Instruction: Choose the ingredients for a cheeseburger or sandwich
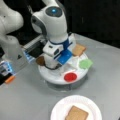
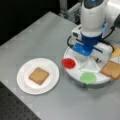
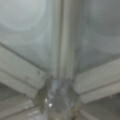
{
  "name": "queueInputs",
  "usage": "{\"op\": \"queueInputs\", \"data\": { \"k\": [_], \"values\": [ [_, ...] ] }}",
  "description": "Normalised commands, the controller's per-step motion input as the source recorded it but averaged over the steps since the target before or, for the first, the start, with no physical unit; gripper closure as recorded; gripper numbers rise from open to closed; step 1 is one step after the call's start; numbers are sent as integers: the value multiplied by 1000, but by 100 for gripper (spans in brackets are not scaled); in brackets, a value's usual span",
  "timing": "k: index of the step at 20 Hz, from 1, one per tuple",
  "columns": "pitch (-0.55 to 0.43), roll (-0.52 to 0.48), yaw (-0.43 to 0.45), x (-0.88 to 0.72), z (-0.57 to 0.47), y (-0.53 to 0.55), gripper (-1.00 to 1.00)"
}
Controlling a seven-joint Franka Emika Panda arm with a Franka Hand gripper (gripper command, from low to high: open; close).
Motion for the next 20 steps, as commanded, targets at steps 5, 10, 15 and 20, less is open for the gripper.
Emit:
{"op": "queueInputs", "data": {
  "k": [5,10,15,20],
  "values": [
    [-156,-112,58,-121,-139,109,-100],
    [-168,-124,57,-126,-184,75,-100],
    [-168,-138,75,-129,-202,33,-100],
    [-151,-143,116,-136,-177,26,-100]
  ]
}}
